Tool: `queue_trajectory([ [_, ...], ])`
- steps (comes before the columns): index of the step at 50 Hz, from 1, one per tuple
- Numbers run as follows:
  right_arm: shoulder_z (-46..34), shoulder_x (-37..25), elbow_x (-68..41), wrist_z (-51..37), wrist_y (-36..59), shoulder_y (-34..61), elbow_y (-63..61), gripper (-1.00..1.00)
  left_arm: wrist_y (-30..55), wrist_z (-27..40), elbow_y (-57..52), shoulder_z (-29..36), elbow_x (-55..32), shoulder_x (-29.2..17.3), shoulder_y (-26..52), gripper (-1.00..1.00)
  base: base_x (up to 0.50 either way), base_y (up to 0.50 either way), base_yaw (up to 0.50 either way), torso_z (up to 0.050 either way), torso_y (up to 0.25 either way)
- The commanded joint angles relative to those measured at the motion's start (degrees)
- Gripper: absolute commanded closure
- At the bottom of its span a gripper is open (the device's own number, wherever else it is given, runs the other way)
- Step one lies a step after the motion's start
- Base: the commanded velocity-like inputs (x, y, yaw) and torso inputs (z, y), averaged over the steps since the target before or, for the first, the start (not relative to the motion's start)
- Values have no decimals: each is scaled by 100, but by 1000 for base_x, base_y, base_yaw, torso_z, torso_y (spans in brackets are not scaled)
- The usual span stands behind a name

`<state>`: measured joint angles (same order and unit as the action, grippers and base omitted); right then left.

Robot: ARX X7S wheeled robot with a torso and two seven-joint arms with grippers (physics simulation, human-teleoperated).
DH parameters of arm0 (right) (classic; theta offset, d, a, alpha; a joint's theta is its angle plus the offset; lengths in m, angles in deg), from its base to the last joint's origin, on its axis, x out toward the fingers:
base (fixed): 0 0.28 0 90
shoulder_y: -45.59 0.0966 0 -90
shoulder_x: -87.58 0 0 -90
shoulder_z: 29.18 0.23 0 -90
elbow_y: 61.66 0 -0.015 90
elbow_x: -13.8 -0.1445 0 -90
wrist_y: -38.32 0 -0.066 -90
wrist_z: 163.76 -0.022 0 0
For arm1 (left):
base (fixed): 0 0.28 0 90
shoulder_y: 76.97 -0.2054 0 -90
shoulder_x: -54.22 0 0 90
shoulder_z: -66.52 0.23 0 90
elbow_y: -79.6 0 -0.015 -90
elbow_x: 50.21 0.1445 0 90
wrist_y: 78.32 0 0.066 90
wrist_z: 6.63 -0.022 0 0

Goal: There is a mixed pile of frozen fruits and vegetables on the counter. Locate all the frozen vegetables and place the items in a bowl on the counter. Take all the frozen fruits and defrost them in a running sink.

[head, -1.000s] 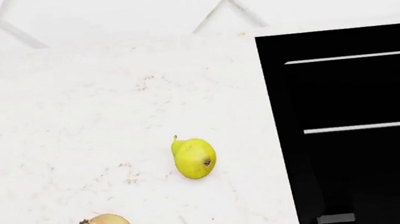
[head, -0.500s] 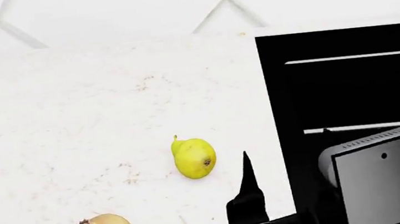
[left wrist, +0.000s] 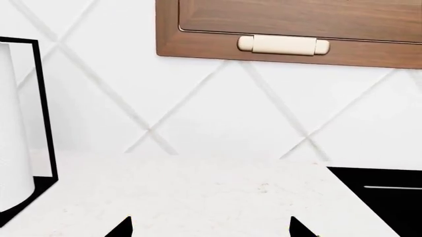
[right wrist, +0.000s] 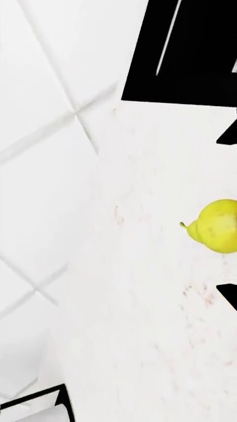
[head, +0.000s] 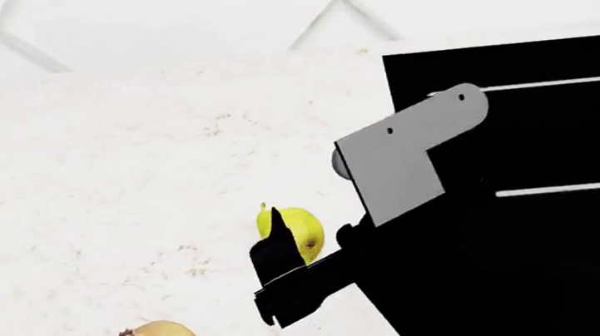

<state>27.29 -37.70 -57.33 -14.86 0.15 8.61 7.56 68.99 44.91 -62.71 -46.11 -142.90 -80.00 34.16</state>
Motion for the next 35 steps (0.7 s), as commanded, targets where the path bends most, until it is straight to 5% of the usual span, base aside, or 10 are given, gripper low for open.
queue_trajectory([
  [1,-358,636,526,814,8,427,997,-100,53,-316,6,-69,262,175,-29,-100,0,0,0,0,0],
  [22,-988,1118,1287,1479,-203,744,2164,-100,-30,-623,-80,-334,460,196,-368,-100,0,0,0,0,0],
  [23,-996,1123,1292,1493,-214,731,2186,-100,-66,-696,-116,-531,388,142,-519,-100,0,0,0,0,0],
  [27,-1076,1175,1403,1608,-320,676,2403,-100,40,-1561,-234,-3701,-1121,-352,-2345,-100,0,0,0,0,0],
  [35,-1188,1272,1550,1812,-473,629,2783,-100,549,-2371,-99,-5382,-1585,-147,-3062,-100,0,0,0,0,0],
])
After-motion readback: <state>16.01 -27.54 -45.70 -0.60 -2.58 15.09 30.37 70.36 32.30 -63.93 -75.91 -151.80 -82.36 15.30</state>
